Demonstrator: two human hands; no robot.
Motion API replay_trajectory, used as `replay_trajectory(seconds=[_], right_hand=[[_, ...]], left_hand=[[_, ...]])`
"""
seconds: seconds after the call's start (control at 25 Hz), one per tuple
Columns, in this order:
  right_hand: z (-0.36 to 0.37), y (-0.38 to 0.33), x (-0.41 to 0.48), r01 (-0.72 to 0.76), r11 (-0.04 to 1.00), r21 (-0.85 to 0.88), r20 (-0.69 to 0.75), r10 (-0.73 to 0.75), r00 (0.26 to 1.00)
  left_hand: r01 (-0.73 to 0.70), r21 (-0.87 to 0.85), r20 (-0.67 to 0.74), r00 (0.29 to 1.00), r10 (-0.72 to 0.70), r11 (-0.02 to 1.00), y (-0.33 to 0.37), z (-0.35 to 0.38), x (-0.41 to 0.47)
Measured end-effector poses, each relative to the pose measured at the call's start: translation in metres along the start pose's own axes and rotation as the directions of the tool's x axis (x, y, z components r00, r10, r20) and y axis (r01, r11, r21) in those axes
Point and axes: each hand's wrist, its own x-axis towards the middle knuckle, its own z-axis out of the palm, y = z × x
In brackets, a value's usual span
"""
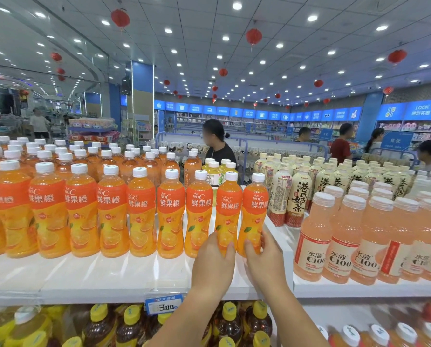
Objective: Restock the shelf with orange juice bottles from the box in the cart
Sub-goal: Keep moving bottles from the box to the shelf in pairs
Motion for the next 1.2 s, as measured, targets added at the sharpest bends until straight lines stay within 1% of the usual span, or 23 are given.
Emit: replay_trajectory(seconds=[0.12, 0.28, 0.48, 0.6, 0.72, 0.88, 1.04, 1.12, 1.2], right_hand=[[-0.005, -0.004, -0.006, -0.011, 1.0, 0.008, 0.041, 0.011, 0.999], [-0.013, -0.022, -0.019, -0.046, 0.999, -0.021, 0.17, 0.049, 0.984], [-0.017, -0.035, -0.045, -0.095, 0.995, -0.019, 0.194, 0.097, 0.976], [-0.02, -0.046, -0.075, -0.146, 0.989, -0.037, 0.121, 0.149, 0.981], [-0.024, -0.06, -0.114, -0.198, 0.979, -0.055, 0.036, 0.2, 0.979], [-0.038, -0.065, -0.174, -0.281, 0.956, -0.09, -0.086, 0.273, 0.958], [-0.07, -0.06, -0.241, -0.376, 0.923, -0.085, -0.216, 0.352, 0.911], [-0.092, -0.056, -0.28, -0.43, 0.898, -0.094, -0.267, 0.393, 0.88], [-0.117, -0.051, -0.324, -0.455, 0.889, -0.052, -0.322, 0.416, 0.85]], left_hand=[[-0.002, -0.025, 0.071, 0.997, 0.003, 1.0, 0.001, -0.011, -0.005], [-0.059, -0.063, 0.231, 0.97, 0.072, 0.996, 0.0, -0.029, -0.011], [-0.063, -0.142, 0.366, 0.924, 0.112, 0.988, -0.001, -0.056, -0.018], [-0.071, -0.155, 0.451, 0.883, 0.135, 0.985, -0.005, -0.072, -0.028], [-0.078, -0.131, 0.479, 0.868, 0.132, 0.988, -0.009, -0.083, -0.042], [-0.07, -0.217, 0.566, 0.804, 0.184, 0.974, -0.013, -0.083, -0.071], [-0.047, -0.262, 0.676, 0.703, 0.219, 0.964, -0.007, -0.076, -0.12], [-0.021, -0.288, 0.737, 0.634, 0.236, 0.957, -0.002, -0.07, -0.151], [-0.017, -0.31, 0.785, 0.559, 0.266, 0.95, 0.003, -0.06, -0.186]])
